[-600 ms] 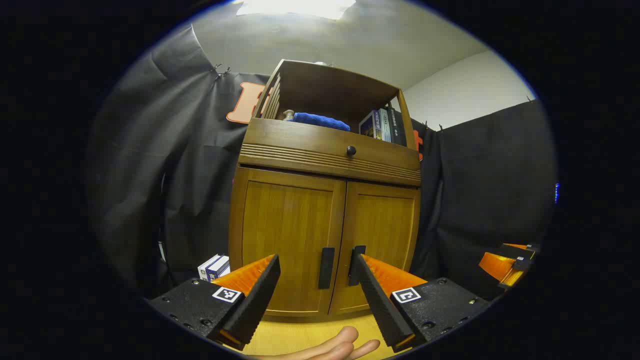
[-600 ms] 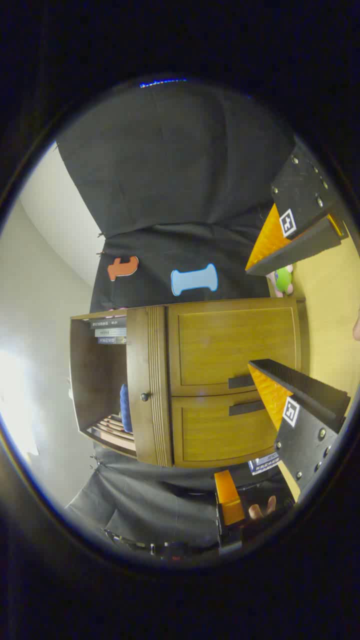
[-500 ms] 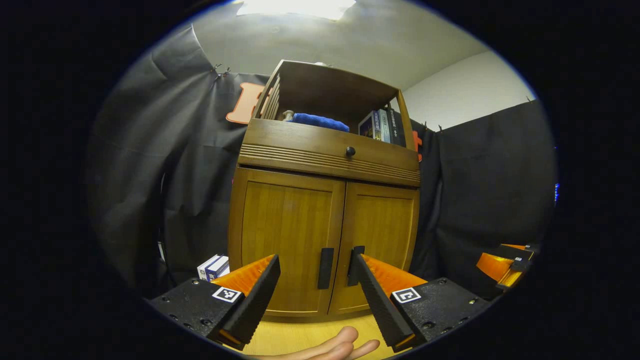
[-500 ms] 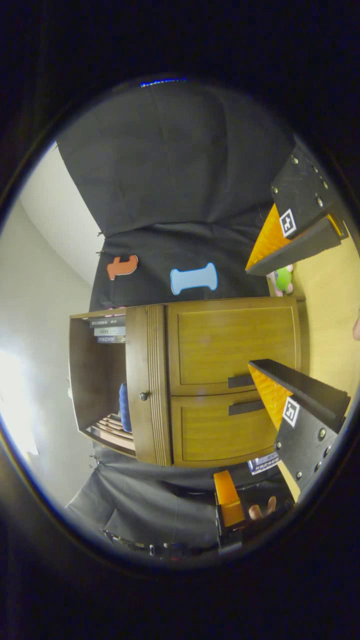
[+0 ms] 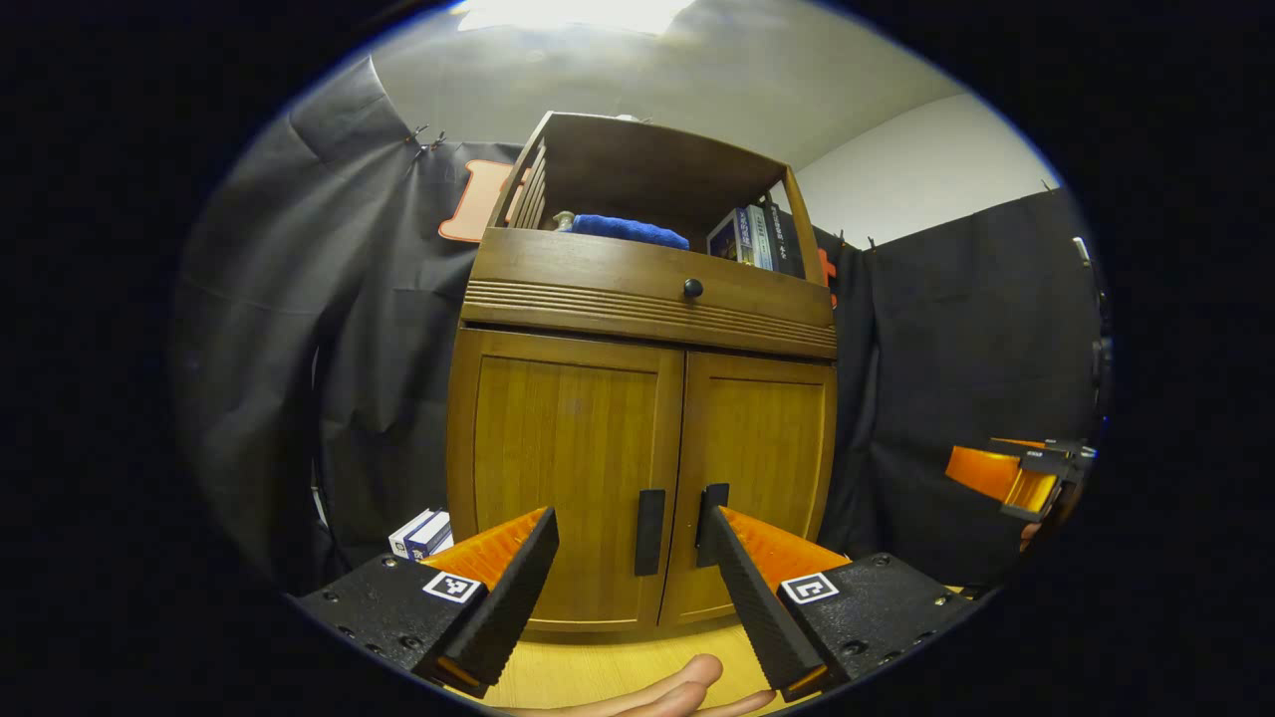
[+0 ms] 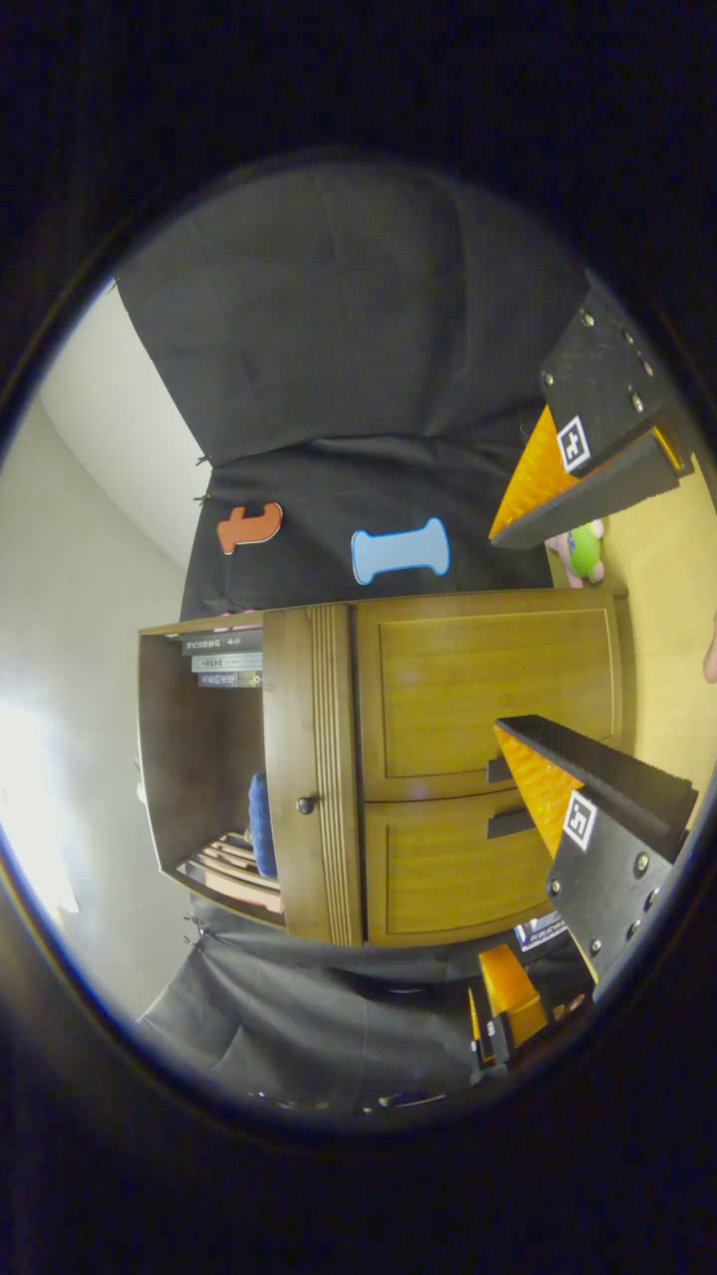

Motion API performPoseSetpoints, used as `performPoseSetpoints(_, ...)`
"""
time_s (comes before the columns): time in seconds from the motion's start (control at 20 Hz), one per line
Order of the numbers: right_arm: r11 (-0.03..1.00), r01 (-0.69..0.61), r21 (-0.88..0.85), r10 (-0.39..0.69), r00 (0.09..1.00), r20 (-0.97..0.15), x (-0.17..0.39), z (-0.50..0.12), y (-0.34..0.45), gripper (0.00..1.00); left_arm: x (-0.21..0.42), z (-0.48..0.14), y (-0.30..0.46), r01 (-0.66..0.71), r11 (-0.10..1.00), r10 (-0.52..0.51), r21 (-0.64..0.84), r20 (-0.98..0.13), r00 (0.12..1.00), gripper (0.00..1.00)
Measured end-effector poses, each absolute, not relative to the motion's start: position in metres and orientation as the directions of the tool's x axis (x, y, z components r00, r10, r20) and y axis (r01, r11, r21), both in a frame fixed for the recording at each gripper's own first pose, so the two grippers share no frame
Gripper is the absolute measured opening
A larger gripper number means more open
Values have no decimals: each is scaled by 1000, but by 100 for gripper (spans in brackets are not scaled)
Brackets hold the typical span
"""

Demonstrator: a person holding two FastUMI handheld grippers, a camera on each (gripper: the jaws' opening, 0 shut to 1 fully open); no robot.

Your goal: Open the right door of the double-door shoe cabinet with the right hand, and open the left door with the left hand.

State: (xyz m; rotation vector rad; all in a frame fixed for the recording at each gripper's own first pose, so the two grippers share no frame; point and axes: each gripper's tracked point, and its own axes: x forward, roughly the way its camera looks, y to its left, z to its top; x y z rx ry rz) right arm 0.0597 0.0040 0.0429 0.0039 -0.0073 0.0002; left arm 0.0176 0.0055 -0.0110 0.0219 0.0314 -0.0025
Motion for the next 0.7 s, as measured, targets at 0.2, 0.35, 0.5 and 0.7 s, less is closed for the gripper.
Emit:
performPoseSetpoints(0.2, 1000, -20, -12, 20, 1000, 3, 104, 52, 18, 100, 28, -17, 16, -9, 1000, 10, 29, -59, 998, 94)
performPoseSetpoints(0.35, 998, -68, 17, 68, 998, 2, 142, 52, 35, 100, 33, -19, 25, -19, 999, 22, 43, -67, 997, 94)
performPoseSetpoints(0.5, 993, -119, -21, 119, 993, -22, 172, 36, 59, 100, 34, -14, 32, -25, 998, 28, 62, -49, 998, 94)
performPoseSetpoints(0.7, 980, -199, 6, 198, 975, -97, 199, -4, 106, 100, 31, -11, 43, -40, 996, 42, 76, -34, 999, 94)
